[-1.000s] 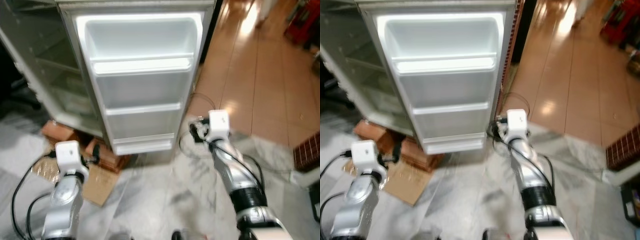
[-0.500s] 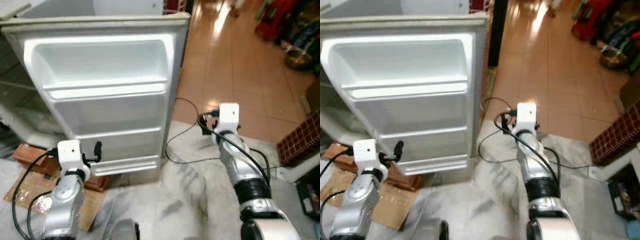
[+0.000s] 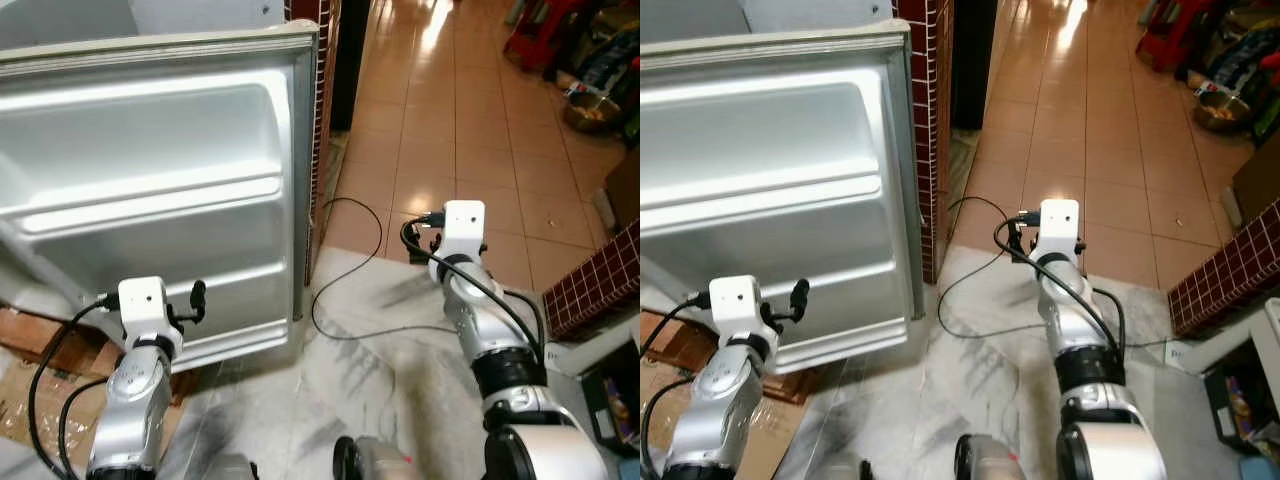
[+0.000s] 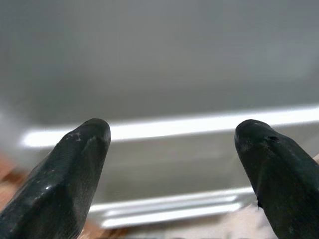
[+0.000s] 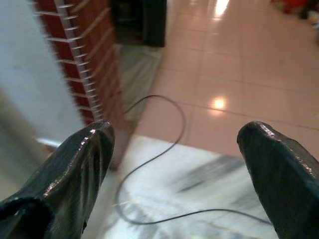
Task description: Restocking fridge
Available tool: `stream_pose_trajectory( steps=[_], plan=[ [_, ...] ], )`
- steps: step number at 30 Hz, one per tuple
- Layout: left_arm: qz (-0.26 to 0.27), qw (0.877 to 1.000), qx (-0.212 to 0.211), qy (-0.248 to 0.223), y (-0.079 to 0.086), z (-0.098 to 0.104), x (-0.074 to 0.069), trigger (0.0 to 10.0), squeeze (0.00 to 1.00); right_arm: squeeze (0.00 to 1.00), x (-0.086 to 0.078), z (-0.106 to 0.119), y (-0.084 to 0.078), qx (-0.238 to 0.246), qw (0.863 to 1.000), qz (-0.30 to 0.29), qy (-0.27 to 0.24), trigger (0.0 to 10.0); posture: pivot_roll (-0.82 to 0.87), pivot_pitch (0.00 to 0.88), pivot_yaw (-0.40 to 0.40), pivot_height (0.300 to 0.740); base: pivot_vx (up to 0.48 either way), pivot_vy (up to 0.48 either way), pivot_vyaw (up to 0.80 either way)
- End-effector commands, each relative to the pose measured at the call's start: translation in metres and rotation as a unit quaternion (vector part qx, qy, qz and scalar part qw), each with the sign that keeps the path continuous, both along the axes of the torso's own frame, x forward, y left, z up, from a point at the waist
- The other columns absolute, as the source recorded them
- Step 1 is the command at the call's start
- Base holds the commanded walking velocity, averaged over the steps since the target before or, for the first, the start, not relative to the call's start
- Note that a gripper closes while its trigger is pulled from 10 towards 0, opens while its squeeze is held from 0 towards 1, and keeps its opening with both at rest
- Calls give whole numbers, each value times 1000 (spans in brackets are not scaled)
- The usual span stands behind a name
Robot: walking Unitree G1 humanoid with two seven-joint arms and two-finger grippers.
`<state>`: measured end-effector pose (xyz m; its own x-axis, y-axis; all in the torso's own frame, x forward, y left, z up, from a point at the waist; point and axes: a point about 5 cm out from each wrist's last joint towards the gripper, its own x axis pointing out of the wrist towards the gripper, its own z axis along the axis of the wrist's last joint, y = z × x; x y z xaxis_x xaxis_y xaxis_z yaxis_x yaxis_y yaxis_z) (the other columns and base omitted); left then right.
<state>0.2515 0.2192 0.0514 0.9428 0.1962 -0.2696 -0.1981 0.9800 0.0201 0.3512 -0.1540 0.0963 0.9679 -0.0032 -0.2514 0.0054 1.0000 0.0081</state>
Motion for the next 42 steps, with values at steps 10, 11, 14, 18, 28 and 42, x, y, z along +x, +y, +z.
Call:
stream_pose_trajectory(
  steps=[10, 11, 14, 18, 28, 42],
  plan=[
    [46, 999, 13, 13, 12, 0, -14, 10000, 0, 0, 11, 13, 28, 6, 998, 46, -31, 10000, 119, 105, -24, 740, 0, 0, 244],
    [46, 999, 13, 14, 11, 0, -14, 10000, 0, 0, 12, 13, 29, 6, 998, 46, -31, 10000, 119, 105, -24, 740, 0, 0, 800],
    [48, 999, 12, 15, 11, 0, -16, 10000, 0, 0, 13, 15, 32, 9, 998, 43, -34, 10000, 125, 106, -25, 740, 0, 0, 800],
    [53, 998, 12, 15, 9, 3, -18, 10000, 0, 0, 15, 16, 30, 9, 999, 21, -40, 10000, 134, 109, -26, 740, 0, 0, 800],
    [58, 998, 1, 15, 2, 11, -31, 10000, 0, 0, 22, 20, 32, 6, 999, -13, -48, 10000, 163, 113, -36, 740, 0, 0, 439],
    [68, 998, 8, 16, 1, 14, -33, 10000, 0, 0, 37, 56, 69, 107, 988, 27, -107, 10000, 191, 101, -55, 740, 0, 0, 0]
  ],
)
